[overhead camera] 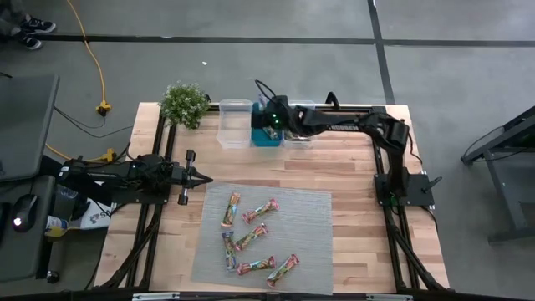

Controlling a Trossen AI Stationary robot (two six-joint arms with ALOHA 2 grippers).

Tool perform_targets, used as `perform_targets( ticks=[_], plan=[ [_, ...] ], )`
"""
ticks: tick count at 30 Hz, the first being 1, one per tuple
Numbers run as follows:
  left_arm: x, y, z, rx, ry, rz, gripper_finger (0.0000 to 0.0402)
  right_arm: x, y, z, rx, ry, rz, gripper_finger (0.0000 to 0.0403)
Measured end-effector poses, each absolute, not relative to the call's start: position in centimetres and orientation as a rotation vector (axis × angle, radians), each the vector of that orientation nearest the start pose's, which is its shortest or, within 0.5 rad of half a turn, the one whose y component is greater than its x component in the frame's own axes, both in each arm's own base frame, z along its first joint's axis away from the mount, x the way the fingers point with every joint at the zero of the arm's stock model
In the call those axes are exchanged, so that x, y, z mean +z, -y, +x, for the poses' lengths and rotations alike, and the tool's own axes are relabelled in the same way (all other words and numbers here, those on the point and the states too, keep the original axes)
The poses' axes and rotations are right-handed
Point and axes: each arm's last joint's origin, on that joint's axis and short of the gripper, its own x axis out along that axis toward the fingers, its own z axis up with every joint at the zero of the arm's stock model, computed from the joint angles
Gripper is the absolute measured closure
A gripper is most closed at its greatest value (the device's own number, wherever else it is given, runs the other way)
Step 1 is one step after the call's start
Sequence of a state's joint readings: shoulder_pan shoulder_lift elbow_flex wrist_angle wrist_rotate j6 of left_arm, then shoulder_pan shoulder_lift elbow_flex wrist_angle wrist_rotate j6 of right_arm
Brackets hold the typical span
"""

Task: Pick and place Granola Bars by type
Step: Put the blue granola bar into the blue bin

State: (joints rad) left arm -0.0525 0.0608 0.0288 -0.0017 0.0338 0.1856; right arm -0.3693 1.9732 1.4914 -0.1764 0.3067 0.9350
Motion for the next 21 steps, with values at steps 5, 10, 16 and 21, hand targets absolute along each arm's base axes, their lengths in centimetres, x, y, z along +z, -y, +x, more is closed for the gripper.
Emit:
perform_targets(
  ticks=[5, 10, 16, 21],
  plan=[
    [16.8, 0.6, 10.0, -0.089, -0.026, 0.186, 0.0401, 20.7, 18.2, 40.8, -0.924, -0.378, 0.977, 0.0311],
    [16.8, 0.6, 10.0, -0.089, -0.026, 0.186, 0.0401, 20.2, 18.5, 40.8, -0.908, -0.407, 0.992, 0.0311],
    [16.8, 0.6, 10.0, -0.089, -0.026, 0.185, 0.0401, 20.1, 18.4, 40.8, -0.9, -0.431, 0.968, 0.0294],
    [16.8, 0.6, 10.0, -0.089, -0.026, 0.186, 0.0401, 20.0, 18.4, 40.7, -0.905, -0.438, 0.965, 0.0268]
  ],
)
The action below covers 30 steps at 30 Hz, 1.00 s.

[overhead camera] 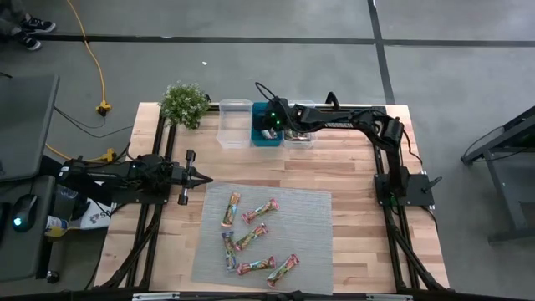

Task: Pick and place Granola Bars by type
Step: Put the blue granola bar into the blue bin, then put the orange granola bar into the right transparent bin

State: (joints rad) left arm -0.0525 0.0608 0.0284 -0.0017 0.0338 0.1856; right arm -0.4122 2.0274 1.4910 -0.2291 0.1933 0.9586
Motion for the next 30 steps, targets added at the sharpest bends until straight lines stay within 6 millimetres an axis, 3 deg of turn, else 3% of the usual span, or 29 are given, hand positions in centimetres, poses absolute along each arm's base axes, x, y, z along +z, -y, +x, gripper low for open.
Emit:
perform_targets(
  ticks=[7, 18, 24, 30],
  plan=[
    [16.8, 0.6, 10.0, -0.089, -0.026, 0.186, 0.0401, 20.3, 18.4, 41.0, -0.818, -0.462, 0.89, 0.0247],
    [16.8, 0.6, 10.0, -0.089, -0.026, 0.185, 0.0401, 22.9, 16.2, 43.3, -0.338, -0.359, 0.753, 0.0246],
    [16.8, 0.6, 10.0, -0.09, -0.026, 0.186, 0.0401, 24.6, 12.9, 44.4, -0.057, -0.324, 0.625, 0.0247],
    [16.8, 0.6, 10.0, -0.09, -0.027, 0.186, 0.0401, 25.4, 7.2, 45.2, 0.177, -0.352, 0.431, 0.0247]
  ],
)
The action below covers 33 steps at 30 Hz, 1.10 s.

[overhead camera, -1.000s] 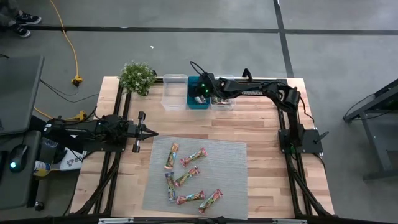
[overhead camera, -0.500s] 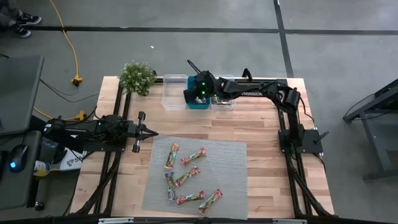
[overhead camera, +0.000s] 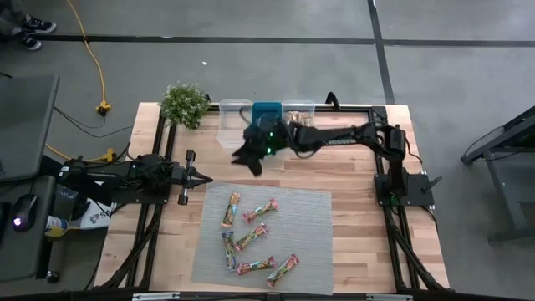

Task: Pick and place Granola Bars by type
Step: Put the orange granola bar into the right transparent bin

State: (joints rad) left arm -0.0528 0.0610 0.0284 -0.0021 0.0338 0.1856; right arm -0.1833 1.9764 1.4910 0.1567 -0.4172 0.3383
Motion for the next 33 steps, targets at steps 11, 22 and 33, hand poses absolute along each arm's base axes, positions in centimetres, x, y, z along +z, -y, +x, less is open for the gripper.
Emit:
perform_targets(
  ticks=[11, 22, 33],
  plan=[
    [16.8, 0.6, 10.0, -0.089, -0.026, 0.186, 0.0401, 30.0, -1.1, 46.3, 0.255, -0.446, 0.173, 0.0247],
    [16.8, 0.6, 10.0, -0.089, -0.026, 0.185, 0.0401, 31.1, -6.2, 45.4, 0.229, -0.539, -0.2, 0.0247],
    [16.8, 0.6, 10.0, -0.089, -0.026, 0.185, 0.0401, 27.7, -9.4, 46.0, 0.064, -0.612, 0.025, 0.0247]
  ],
)
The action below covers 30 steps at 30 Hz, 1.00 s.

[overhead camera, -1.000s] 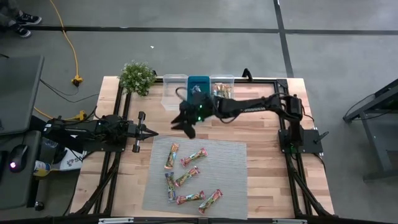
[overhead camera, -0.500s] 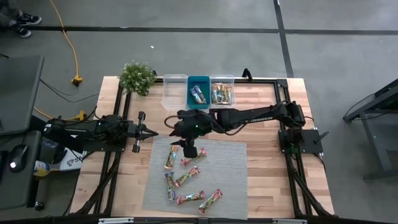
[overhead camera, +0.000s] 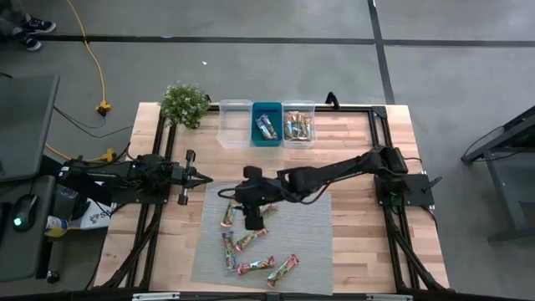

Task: Pick and place Granola Bars by type
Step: Put the orange granola bar into the right transparent bin

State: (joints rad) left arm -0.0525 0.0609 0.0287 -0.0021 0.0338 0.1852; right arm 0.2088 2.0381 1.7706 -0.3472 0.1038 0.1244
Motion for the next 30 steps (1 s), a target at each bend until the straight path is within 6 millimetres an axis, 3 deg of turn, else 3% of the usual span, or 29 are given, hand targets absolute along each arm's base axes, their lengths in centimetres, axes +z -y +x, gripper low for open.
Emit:
perform_targets(
  ticks=[5, 14, 19, 25, 30],
  plan=[
    [16.8, 0.6, 10.0, -0.09, -0.026, 0.186, 0.0401, 25.2, -11.4, 46.7, 0.048, -0.649, 0.176, 0.0247],
    [16.8, 0.6, 10.0, -0.089, -0.026, 0.186, 0.0401, 22.7, -12.3, 46.9, 0.365, -0.696, -0.309, 0.0247],
    [16.8, 0.6, 10.0, -0.09, -0.026, 0.186, 0.0401, 21.5, -11.3, 47.4, 0.425, -0.695, -0.539, 0.0247],
    [16.8, 0.6, 10.0, -0.089, -0.026, 0.186, 0.0401, 20.4, -8.7, 48.5, 0.352, -0.701, -0.57, 0.0247],
    [16.8, 0.6, 10.0, -0.089, -0.025, 0.185, 0.0401, 17.9, -6.7, 49.4, 0.363, -0.738, -0.638, 0.0247]
  ],
)
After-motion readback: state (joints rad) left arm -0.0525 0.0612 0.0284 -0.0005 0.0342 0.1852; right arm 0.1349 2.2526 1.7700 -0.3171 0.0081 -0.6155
